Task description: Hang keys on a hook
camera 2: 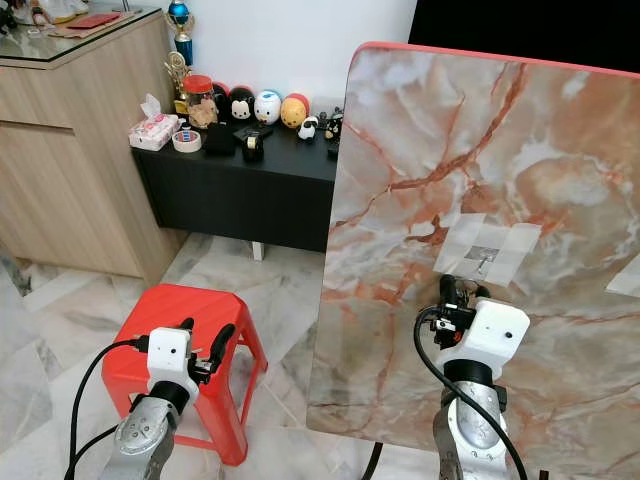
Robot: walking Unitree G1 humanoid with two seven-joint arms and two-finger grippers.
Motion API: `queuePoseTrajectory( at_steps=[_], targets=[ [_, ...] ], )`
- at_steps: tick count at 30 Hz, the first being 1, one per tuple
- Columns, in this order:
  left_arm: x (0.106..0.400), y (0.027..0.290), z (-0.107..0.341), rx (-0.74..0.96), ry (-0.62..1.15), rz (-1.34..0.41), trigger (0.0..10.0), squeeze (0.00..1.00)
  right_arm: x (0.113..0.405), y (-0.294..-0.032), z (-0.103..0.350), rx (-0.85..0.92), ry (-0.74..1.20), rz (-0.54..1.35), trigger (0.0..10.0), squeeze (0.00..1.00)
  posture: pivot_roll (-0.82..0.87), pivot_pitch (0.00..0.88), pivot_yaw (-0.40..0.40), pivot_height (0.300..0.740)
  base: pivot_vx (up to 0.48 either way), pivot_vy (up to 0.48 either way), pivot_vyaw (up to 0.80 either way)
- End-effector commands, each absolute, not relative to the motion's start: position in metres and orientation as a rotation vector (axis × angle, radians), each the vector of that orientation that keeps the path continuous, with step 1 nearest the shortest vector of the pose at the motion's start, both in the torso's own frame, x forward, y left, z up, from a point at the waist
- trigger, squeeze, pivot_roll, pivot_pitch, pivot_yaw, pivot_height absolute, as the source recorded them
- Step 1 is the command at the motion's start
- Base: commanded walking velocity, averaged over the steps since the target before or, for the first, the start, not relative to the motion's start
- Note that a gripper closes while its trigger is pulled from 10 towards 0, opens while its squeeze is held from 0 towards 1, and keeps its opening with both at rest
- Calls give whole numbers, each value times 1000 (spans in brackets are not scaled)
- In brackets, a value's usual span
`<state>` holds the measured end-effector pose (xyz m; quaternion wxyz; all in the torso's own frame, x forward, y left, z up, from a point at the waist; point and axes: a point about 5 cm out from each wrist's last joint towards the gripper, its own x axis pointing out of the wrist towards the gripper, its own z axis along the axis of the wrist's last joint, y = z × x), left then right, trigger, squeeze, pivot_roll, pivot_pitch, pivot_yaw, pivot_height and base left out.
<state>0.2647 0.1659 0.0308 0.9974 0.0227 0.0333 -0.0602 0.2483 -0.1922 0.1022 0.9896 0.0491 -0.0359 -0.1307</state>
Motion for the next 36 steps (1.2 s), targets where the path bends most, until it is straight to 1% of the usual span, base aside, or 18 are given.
queuePoseTrajectory(
  at_steps=[1,12,22,36],
  targets=[
    [267,164,33,53,56,-139,10000,0,245,-199,110,79,-98,-306,10000,0,3,0,-97,740,0,0,0],
    [267,163,32,53,57,-142,10000,0,246,-203,111,81,-99,-346,10000,0,4,2,-95,740,0,0,0],
    [267,163,32,52,57,-140,10000,0,249,-199,112,93,-102,-330,10000,0,7,4,-98,740,0,0,0],
    [267,162,32,54,57,-140,10000,0,255,-203,115,87,-113,-329,10000,0,7,8,-100,740,0,0,0]
  ],
)
